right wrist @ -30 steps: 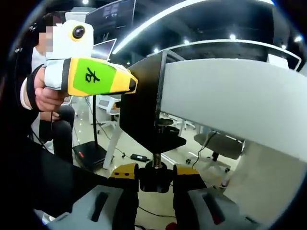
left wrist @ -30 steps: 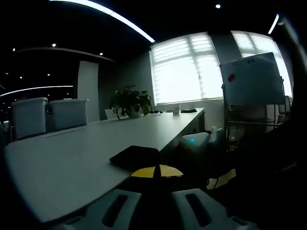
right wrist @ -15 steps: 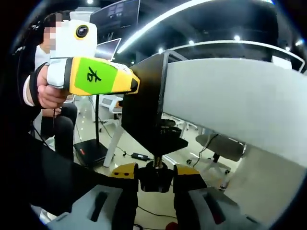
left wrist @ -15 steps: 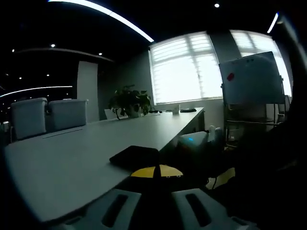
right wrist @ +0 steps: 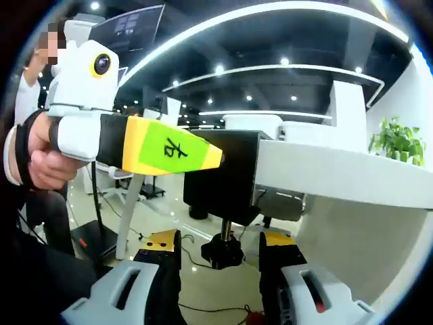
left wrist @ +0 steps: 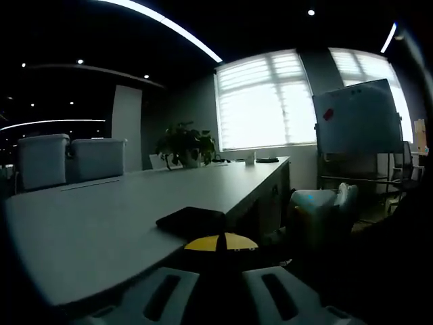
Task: Clamp the fixed fixture on the desktop, loosen the retaining clip, secure it to the edge of the desk, and tighten the retaining clip.
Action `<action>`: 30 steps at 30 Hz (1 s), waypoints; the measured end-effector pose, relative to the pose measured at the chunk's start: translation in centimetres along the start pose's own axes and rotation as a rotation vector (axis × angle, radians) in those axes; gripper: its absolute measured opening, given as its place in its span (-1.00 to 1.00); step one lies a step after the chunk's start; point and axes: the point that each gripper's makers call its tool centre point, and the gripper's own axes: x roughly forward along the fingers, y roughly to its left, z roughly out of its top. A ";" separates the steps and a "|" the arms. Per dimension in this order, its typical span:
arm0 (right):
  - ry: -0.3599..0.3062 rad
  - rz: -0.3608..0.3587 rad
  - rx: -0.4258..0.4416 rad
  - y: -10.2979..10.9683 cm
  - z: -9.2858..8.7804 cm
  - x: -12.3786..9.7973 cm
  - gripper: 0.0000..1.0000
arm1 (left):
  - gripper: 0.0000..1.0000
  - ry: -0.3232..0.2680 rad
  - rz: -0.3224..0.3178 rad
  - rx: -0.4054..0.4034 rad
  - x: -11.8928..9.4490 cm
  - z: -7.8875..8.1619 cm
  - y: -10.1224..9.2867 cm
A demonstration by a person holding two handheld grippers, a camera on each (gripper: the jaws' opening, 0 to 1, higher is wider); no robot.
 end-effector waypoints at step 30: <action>0.063 -0.522 0.158 -0.8 -1.2 0.6 -0.47 | -0.98 -0.044 -0.019 -0.014 -0.3 0.2 0.1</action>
